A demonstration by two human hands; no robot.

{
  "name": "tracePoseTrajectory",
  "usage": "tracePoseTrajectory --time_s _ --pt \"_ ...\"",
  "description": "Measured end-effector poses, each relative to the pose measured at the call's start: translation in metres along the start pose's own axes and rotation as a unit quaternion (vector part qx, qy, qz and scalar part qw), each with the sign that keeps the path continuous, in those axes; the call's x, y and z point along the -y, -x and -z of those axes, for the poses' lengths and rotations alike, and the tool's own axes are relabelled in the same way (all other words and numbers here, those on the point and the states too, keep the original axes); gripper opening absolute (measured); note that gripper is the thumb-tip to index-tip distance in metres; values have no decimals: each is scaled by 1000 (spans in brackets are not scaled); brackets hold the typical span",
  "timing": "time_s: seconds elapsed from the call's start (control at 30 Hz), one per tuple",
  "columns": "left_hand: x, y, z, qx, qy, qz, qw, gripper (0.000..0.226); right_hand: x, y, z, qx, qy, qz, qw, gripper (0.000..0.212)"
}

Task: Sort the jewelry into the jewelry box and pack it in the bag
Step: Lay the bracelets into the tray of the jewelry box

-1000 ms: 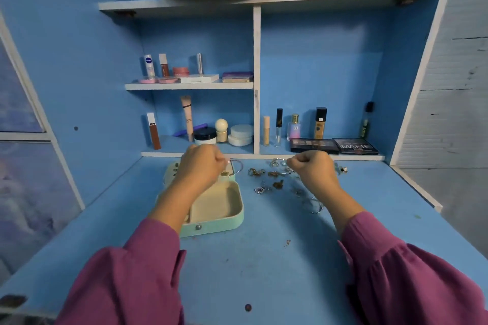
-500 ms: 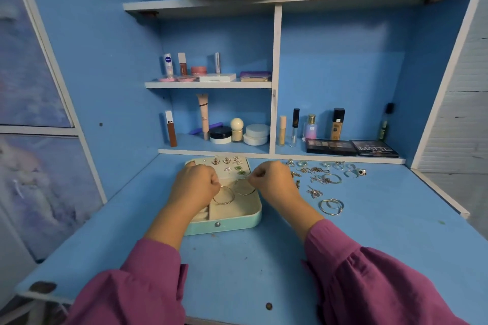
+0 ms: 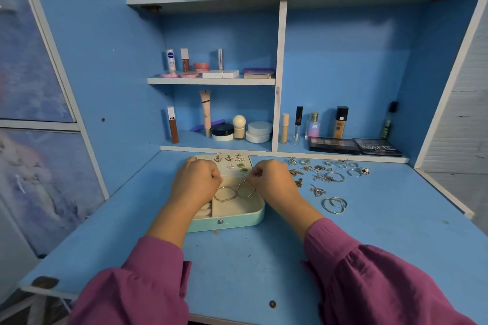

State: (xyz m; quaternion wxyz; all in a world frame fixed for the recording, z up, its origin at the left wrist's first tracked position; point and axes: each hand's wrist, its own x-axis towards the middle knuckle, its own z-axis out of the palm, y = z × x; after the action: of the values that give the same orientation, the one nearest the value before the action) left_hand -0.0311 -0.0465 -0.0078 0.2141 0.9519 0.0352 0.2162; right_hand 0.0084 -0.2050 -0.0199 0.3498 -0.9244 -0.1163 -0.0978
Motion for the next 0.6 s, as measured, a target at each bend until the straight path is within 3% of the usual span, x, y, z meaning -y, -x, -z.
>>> tracePoseTrajectory --time_s 0.37,0.6 --pt "2 -1 -1 -3 14 1 1000 11 1 2 2 10 34 10 999 19" --pt "4 -2 -3 -5 16 3 1000 11 7 0 6 31 172 45 984 19"
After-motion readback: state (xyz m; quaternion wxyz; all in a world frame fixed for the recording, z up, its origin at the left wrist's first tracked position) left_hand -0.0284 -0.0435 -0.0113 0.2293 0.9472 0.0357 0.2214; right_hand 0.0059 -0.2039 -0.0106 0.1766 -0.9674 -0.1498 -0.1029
